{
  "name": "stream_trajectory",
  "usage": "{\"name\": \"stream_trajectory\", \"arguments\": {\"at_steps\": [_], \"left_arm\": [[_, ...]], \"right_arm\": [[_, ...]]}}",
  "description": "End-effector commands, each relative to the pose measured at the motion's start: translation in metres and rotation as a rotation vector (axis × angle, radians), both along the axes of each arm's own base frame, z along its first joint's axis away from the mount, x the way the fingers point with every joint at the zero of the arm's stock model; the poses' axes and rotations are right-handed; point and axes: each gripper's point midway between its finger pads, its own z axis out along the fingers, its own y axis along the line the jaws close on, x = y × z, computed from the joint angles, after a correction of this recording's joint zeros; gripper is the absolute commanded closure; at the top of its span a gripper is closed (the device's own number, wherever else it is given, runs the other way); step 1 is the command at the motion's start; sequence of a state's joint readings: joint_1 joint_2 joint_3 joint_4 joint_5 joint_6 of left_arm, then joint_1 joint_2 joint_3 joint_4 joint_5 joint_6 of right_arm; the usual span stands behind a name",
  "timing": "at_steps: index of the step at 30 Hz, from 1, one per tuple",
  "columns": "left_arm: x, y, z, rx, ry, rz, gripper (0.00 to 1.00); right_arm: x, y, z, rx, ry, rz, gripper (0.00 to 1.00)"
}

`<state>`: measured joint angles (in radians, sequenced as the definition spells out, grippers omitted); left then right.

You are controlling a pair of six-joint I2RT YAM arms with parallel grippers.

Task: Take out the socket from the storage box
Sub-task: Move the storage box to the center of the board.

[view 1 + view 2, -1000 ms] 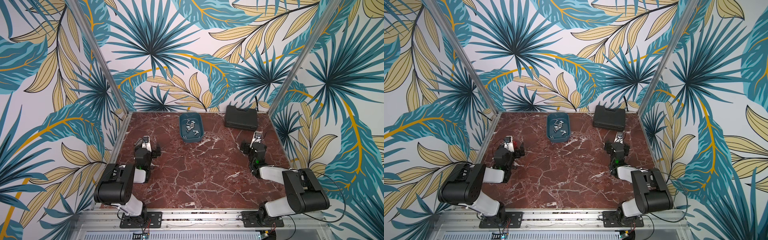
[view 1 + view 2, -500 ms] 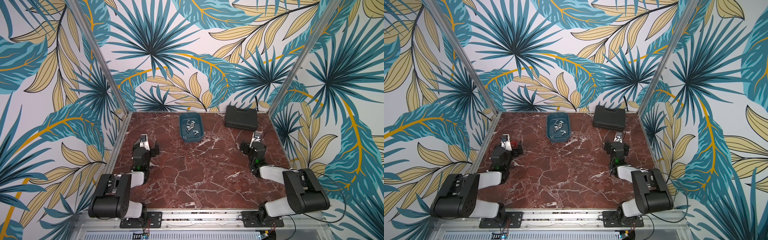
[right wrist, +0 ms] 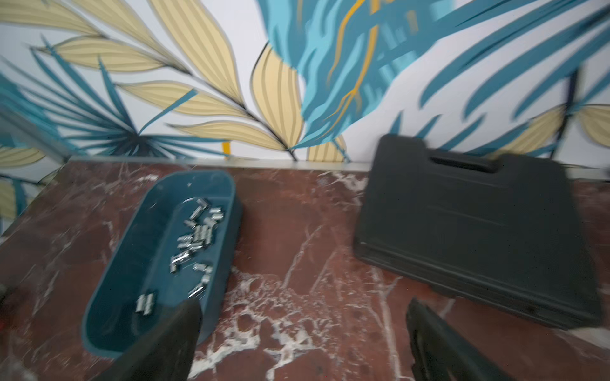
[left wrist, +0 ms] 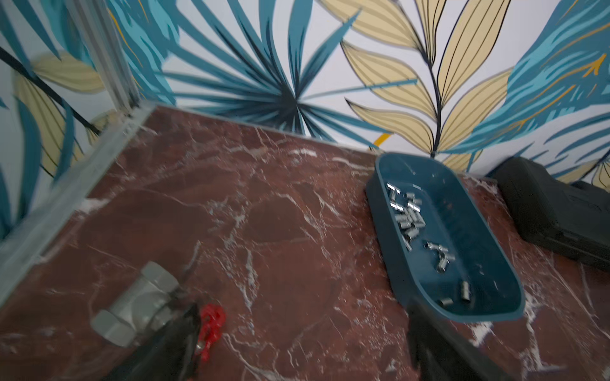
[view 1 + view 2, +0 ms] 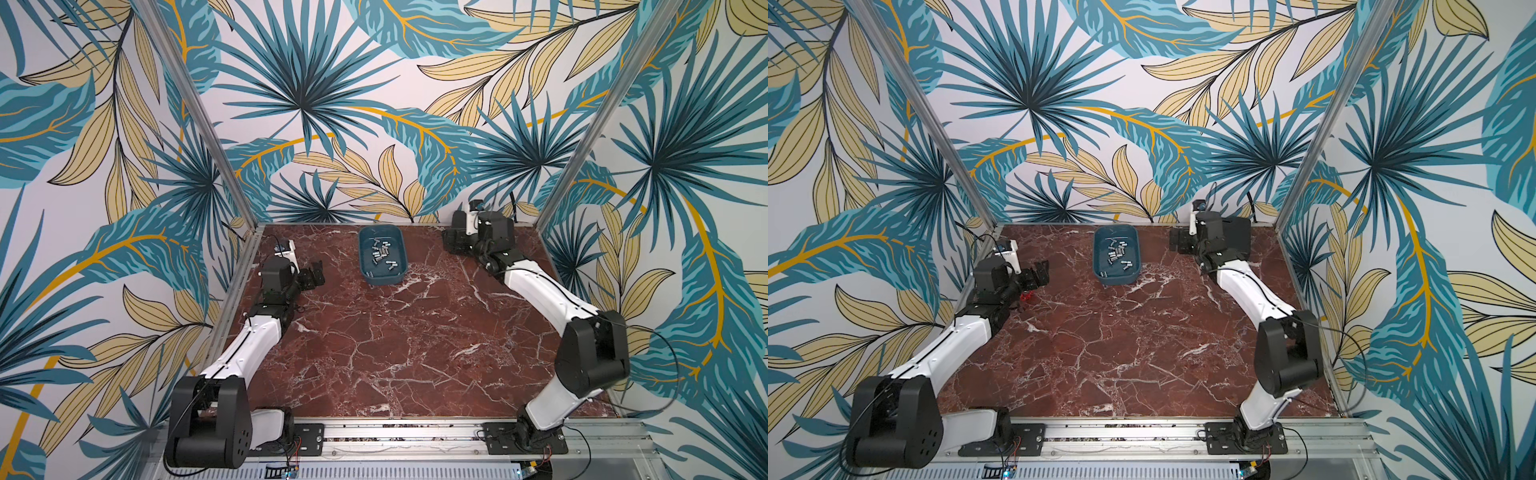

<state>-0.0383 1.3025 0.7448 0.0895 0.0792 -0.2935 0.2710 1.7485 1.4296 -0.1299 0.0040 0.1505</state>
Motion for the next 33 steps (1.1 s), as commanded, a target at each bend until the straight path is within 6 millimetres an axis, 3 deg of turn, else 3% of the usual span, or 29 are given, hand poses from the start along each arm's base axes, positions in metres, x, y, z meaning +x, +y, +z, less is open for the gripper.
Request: {"name": "stream_trajectory", "arguments": {"at_steps": [1, 3, 9, 19, 24, 33], "left_arm": [[-0.012, -0.040, -0.028, -0.071, 0.141, -0.093, 0.01], [-0.015, -0.059, -0.038, -0.070, 0.176, -0.133, 0.01], [-0.027, -0.095, -0.058, -0.160, 0.230, -0.229, 0.01], [-0.040, -0.116, -0.076, -0.157, 0.279, -0.242, 0.01], [-0.043, -0.125, -0.085, -0.152, 0.307, -0.249, 0.01], [-0.042, -0.137, -0.082, -0.122, 0.314, -0.282, 0.01]], "right_arm": [[-0.017, 0.039, -0.063, -0.012, 0.269, 0.103, 0.03], [-0.007, 0.054, -0.072, -0.015, 0.307, 0.107, 0.05], [0.020, 0.073, -0.106, 0.006, 0.400, 0.070, 0.17], [0.049, 0.099, -0.132, 0.009, 0.430, 0.060, 0.27], [0.052, 0.103, -0.157, -0.024, 0.476, 0.028, 0.31], [0.047, 0.100, -0.176, -0.037, 0.525, -0.008, 0.63]]}}
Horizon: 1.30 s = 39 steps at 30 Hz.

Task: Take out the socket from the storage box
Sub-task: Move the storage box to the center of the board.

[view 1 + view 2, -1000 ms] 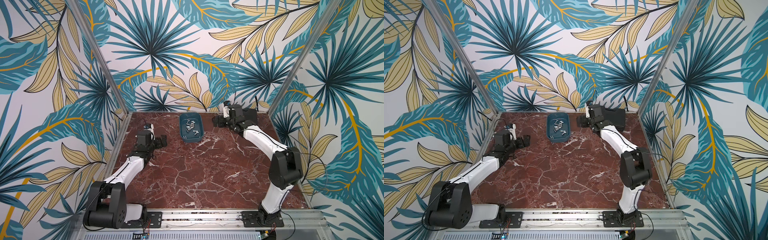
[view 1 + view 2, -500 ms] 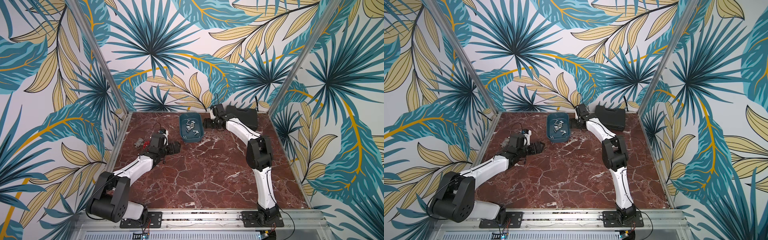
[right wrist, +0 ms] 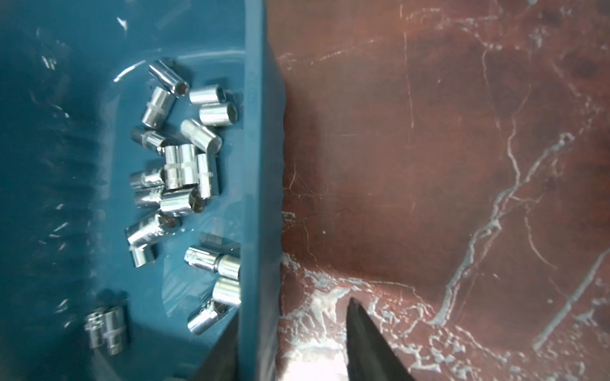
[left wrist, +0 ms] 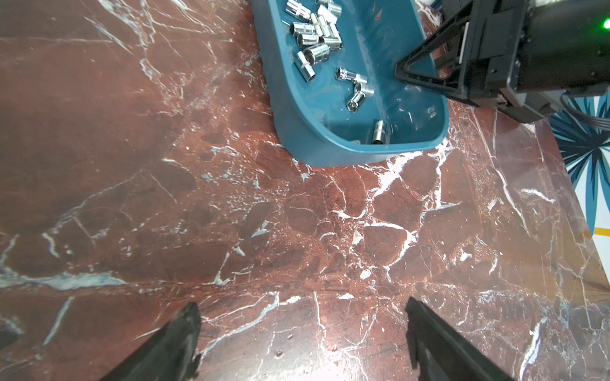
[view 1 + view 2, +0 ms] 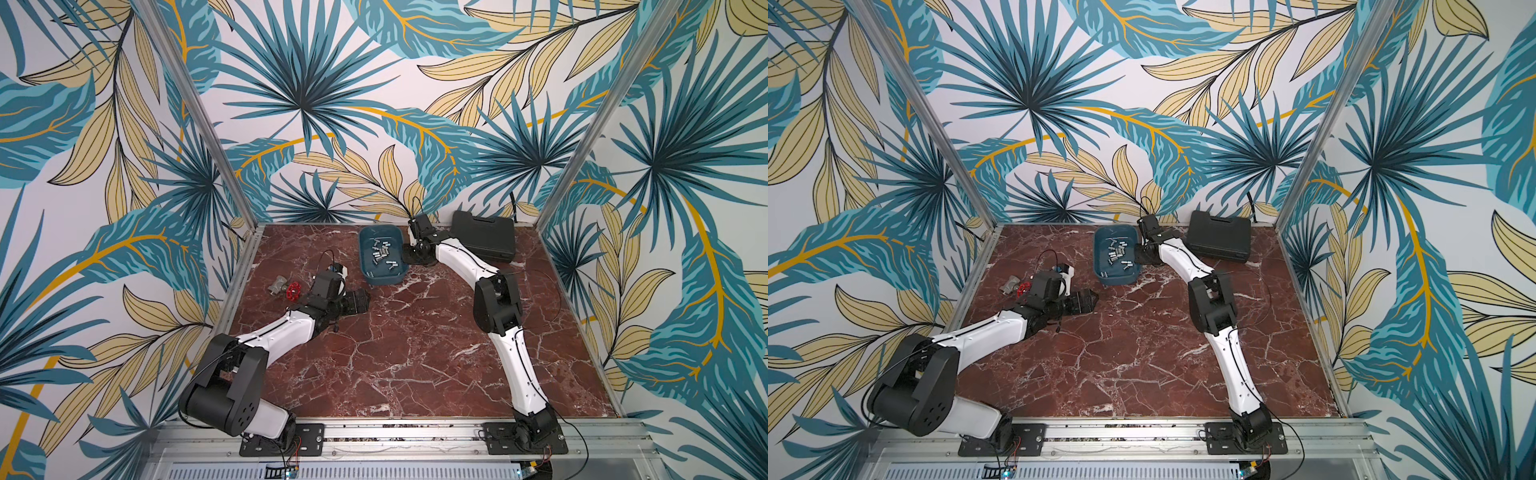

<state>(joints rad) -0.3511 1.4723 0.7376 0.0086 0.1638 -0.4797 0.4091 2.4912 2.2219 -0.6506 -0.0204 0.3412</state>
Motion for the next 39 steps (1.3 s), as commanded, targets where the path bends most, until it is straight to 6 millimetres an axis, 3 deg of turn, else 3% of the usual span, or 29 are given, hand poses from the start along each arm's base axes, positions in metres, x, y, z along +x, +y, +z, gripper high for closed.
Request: {"name": "stream_trajectory", "arguments": {"at_steps": [1, 8, 12, 22, 31, 34, 39], "left_arm": [[0.002, -0.004, 0.002, 0.021, -0.002, -0.014, 0.01], [0.004, -0.006, 0.002, 0.026, 0.003, -0.013, 0.01], [0.005, -0.005, 0.004, 0.033, 0.006, -0.009, 0.01], [0.009, -0.001, -0.002, 0.091, 0.015, -0.010, 0.00], [0.015, -0.007, -0.008, 0.066, 0.032, -0.012, 0.00], [0.016, -0.007, -0.009, 0.062, 0.033, -0.006, 0.00], [0.015, -0.006, -0.008, 0.065, 0.035, -0.001, 0.00]], "right_arm": [[-0.006, -0.007, -0.005, -0.033, 0.034, -0.020, 0.64], [-0.023, -0.012, -0.007, -0.050, 0.076, -0.011, 0.80], [-0.045, -0.026, -0.008, -0.088, 0.112, -0.016, 0.83], [-0.150, -0.065, -0.008, -0.088, 0.226, -0.056, 0.84], [-0.245, -0.058, -0.034, -0.047, 0.349, -0.052, 0.84], [-0.267, -0.053, -0.043, -0.053, 0.382, -0.033, 0.84], [-0.284, -0.056, -0.045, -0.058, 0.416, -0.043, 0.83]]}}
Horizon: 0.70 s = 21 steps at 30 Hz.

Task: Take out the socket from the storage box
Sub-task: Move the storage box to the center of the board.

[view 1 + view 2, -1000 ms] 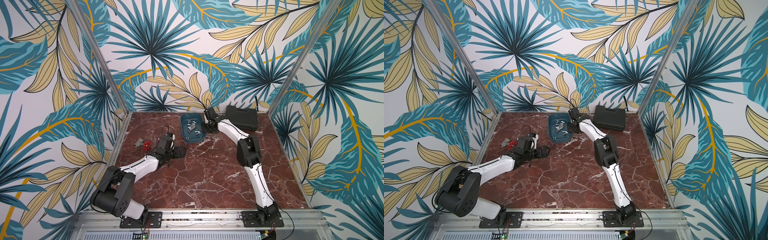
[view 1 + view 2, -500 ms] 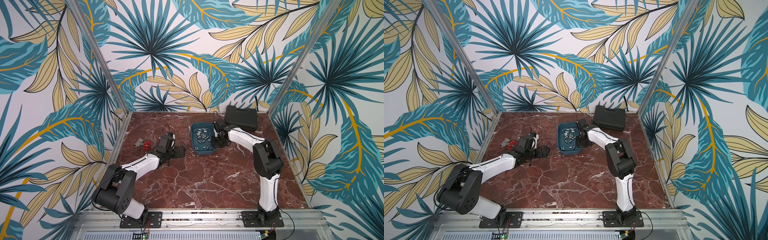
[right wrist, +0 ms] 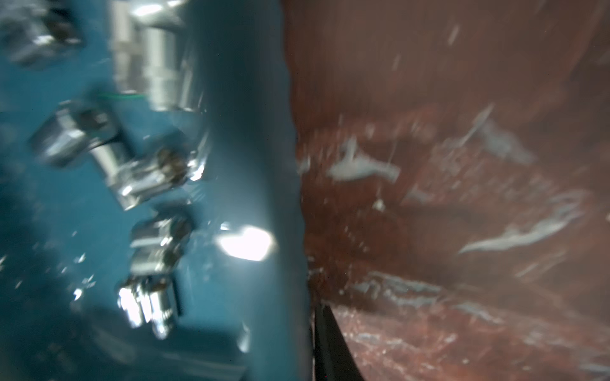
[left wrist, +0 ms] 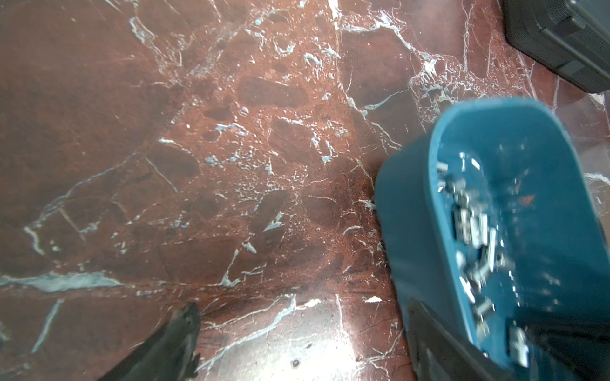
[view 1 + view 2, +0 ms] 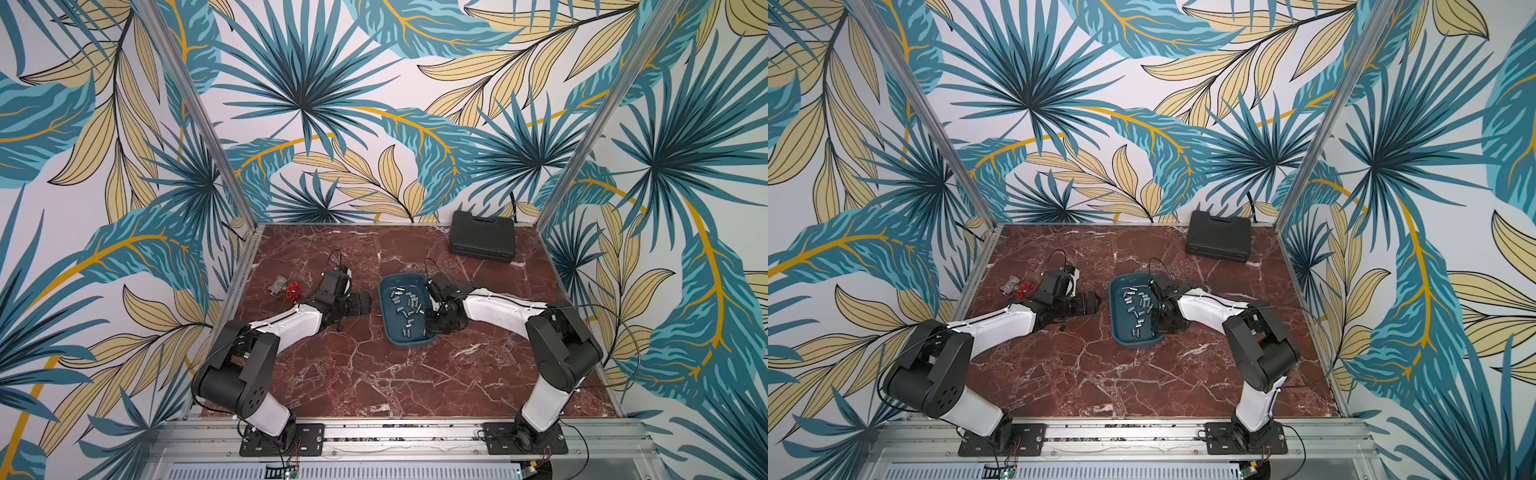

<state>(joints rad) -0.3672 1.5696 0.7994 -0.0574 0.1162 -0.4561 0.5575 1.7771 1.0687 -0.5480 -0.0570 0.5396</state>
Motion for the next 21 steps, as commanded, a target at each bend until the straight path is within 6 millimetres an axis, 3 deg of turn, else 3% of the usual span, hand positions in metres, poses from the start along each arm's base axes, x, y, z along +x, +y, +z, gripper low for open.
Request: {"name": "stream_trajectory", "arguments": {"at_steps": [1, 11, 16, 21], "left_arm": [[0.010, -0.005, 0.016, -0.014, -0.038, -0.002, 0.00], [0.009, -0.003, 0.017, -0.005, -0.038, 0.003, 0.00], [0.009, -0.004, 0.016, -0.009, -0.035, 0.002, 0.00], [0.009, -0.003, 0.015, -0.004, -0.034, 0.005, 0.00]], "right_arm": [[-0.020, -0.005, -0.002, -0.002, 0.060, -0.024, 0.82], [-0.026, 0.001, 0.022, 0.037, 0.033, -0.021, 0.64], [-0.028, 0.018, 0.032, 0.074, 0.020, 0.055, 0.55], [-0.031, 0.024, 0.038, 0.076, 0.017, 0.098, 0.52]]}}
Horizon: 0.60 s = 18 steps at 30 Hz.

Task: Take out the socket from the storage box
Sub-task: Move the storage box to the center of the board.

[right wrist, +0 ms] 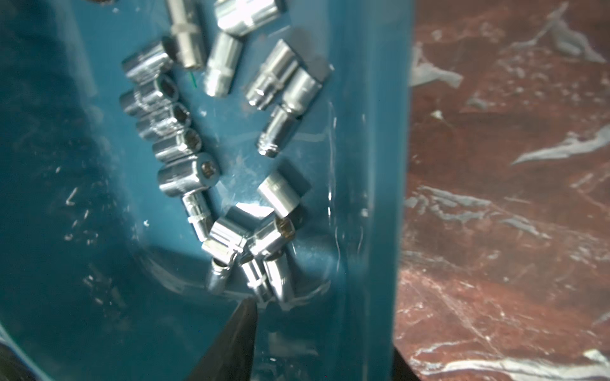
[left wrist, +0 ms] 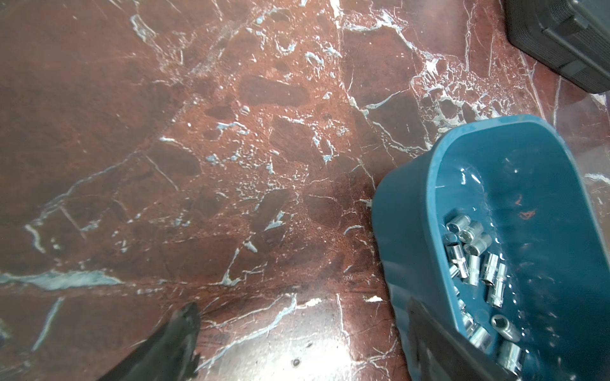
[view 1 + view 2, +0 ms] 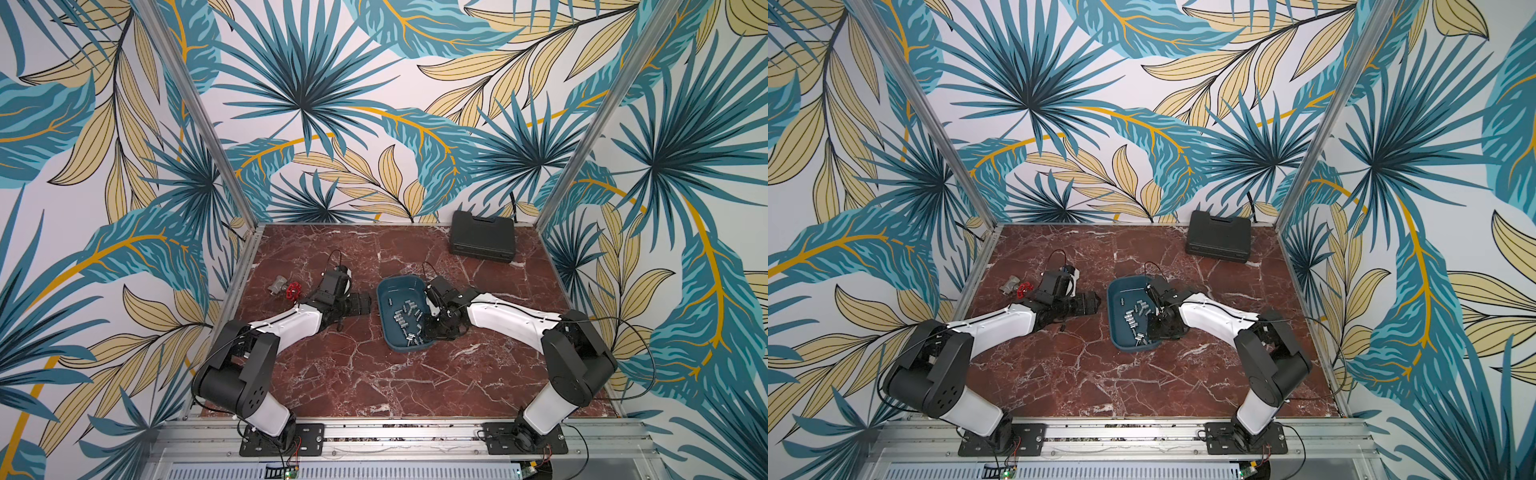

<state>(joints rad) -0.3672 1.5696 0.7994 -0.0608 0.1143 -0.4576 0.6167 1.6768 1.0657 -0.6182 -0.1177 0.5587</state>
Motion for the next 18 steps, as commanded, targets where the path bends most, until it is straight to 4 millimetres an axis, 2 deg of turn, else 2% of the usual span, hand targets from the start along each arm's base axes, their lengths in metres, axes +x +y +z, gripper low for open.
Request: {"name": "stream_trajectory", "arguments": {"at_steps": [1, 7, 10, 14, 18], "left_arm": [[0.010, -0.003, 0.016, -0.002, -0.037, 0.003, 0.00], [0.014, -0.002, 0.020, 0.006, -0.047, 0.013, 0.00], [0.017, -0.002, 0.025, 0.004, -0.056, 0.017, 0.00], [0.018, -0.003, 0.030, 0.006, -0.065, 0.013, 0.00], [0.019, -0.002, 0.035, 0.015, -0.074, 0.010, 0.00]], "right_arm": [[-0.004, 0.002, 0.011, 0.001, -0.005, 0.047, 0.51], [-0.001, -0.001, 0.039, -0.026, -0.046, 0.115, 0.47], [0.003, -0.009, 0.049, -0.077, -0.071, 0.136, 0.44], [0.018, -0.024, 0.064, -0.185, -0.149, 0.167, 0.38], [0.035, -0.016, 0.078, -0.179, -0.216, 0.216, 0.30]]}}
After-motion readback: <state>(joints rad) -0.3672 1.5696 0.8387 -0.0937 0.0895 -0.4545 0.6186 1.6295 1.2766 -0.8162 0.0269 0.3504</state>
